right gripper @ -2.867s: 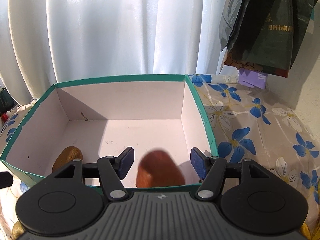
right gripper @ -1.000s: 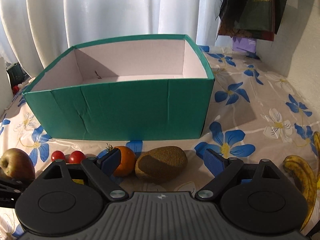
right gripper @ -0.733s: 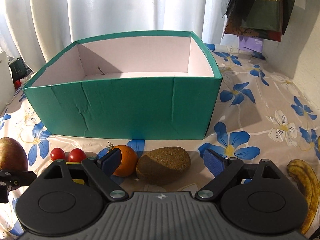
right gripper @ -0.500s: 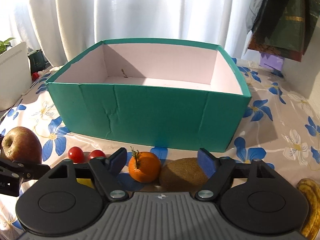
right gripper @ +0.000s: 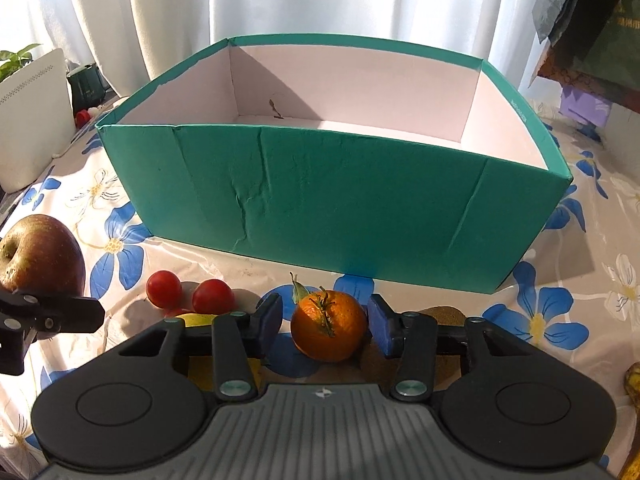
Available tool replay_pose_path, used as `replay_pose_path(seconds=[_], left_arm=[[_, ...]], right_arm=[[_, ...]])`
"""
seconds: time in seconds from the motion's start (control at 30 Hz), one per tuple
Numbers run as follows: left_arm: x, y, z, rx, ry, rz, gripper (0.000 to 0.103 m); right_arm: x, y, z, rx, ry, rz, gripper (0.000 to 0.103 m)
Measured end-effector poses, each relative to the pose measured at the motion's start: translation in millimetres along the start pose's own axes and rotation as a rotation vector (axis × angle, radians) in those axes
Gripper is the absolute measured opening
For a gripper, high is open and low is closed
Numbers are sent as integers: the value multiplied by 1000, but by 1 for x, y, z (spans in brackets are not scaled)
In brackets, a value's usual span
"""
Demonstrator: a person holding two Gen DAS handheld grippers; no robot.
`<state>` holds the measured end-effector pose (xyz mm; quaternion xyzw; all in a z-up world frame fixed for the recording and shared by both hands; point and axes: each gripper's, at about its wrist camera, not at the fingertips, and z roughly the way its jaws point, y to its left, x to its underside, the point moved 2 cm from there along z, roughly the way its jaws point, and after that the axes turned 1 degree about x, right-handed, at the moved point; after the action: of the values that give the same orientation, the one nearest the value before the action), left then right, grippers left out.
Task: Organize fruits
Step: 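Carry the green-yellow apple into the box with the left tool and release it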
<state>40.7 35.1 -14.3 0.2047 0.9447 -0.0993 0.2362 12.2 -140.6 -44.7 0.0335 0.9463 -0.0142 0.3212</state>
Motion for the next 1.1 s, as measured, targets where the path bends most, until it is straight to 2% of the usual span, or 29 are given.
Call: replay_pose_path(seconds=[0.13,0.33,0.63,1.1], left_arm=[[-2,0,2,4,5,6,78],[-5,-1,-3,-6,-5,26,78],[-38,-17,-25,-25,-83,72,78],[-97,-50,-55,-76,-216,65,78]], right_arm=[[1,-3,0,-5,8,19,41],[0,-9,-4,-5,7,78,39],[-12,-23,-44,41,-104,129,39],[-28,-51,-78,95,-248,216,39]])
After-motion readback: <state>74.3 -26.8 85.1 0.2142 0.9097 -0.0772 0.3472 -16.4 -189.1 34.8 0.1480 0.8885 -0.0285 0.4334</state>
